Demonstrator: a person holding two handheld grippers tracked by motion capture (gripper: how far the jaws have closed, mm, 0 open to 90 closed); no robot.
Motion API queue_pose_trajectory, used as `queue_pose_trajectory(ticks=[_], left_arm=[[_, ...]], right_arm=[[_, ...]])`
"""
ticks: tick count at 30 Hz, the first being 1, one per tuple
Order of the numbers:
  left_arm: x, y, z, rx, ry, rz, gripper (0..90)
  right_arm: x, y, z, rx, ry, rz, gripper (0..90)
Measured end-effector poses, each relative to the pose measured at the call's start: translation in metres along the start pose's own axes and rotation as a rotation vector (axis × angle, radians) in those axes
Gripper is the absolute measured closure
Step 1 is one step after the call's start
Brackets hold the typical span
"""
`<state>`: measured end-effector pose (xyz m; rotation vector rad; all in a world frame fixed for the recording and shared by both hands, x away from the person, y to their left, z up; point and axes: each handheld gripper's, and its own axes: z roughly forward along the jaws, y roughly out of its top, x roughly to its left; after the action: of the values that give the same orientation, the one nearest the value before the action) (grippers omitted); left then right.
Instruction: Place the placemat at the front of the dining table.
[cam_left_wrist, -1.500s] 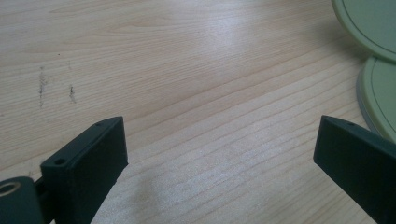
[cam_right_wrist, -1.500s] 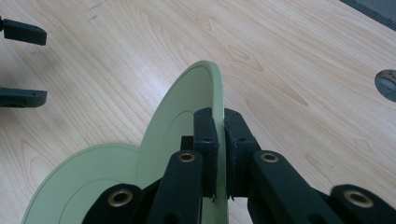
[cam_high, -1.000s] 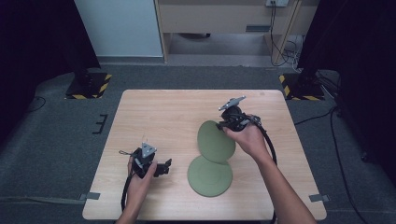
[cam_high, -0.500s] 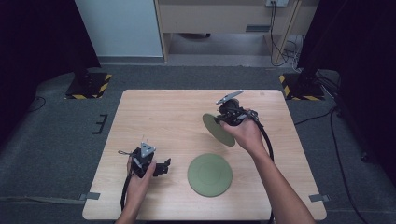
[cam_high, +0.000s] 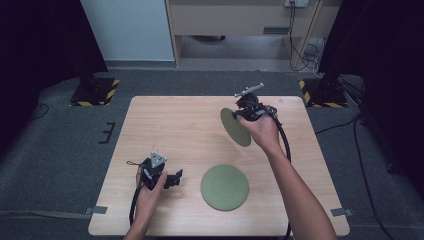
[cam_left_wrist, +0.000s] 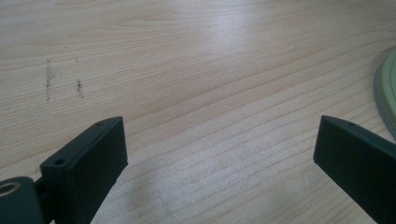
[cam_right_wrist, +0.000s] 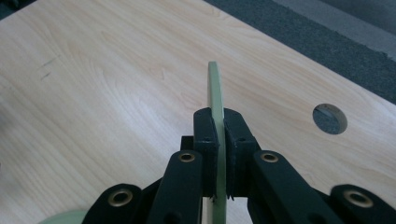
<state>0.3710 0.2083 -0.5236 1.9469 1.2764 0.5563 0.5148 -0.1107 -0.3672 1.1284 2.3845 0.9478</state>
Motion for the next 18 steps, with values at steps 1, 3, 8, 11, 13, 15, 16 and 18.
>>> queue_pose_trajectory(ticks=[1,3,8,11,13,15,16,18], left_arm=[[0.0,0.0,0.0,0.0,-0.001,0.0,2.2],[0.001,0.0,0.0,0.0,-0.002,-0.003,2.2],[0.001,-0.001,0.001,-0.002,-0.009,-0.006,2.2],[0.0,-0.001,0.001,-0.002,-0.013,-0.005,2.2],[-0.001,-0.001,0.001,-0.002,-0.014,-0.004,2.2],[-0.001,-0.001,0.001,-0.002,-0.017,-0.004,2.2],[-0.002,-0.001,0.0,-0.003,-0.016,-0.003,2.2],[-0.001,-0.001,0.0,-0.005,-0.019,-0.005,2.2]], right_arm=[[-0.001,0.002,0.001,-0.004,-0.001,0.007,85.8],[-0.005,0.007,0.002,-0.014,-0.006,0.017,85.8],[-0.007,0.011,0.009,-0.012,-0.019,0.026,85.8],[-0.009,0.012,0.015,-0.013,-0.027,0.033,85.8],[-0.011,0.012,0.019,-0.008,-0.03,0.038,85.8],[-0.012,0.013,0.023,-0.006,-0.034,0.045,85.8],[-0.012,0.013,0.024,-0.006,-0.036,0.047,85.8],[-0.014,0.015,0.028,-0.012,-0.04,0.056,85.8]])
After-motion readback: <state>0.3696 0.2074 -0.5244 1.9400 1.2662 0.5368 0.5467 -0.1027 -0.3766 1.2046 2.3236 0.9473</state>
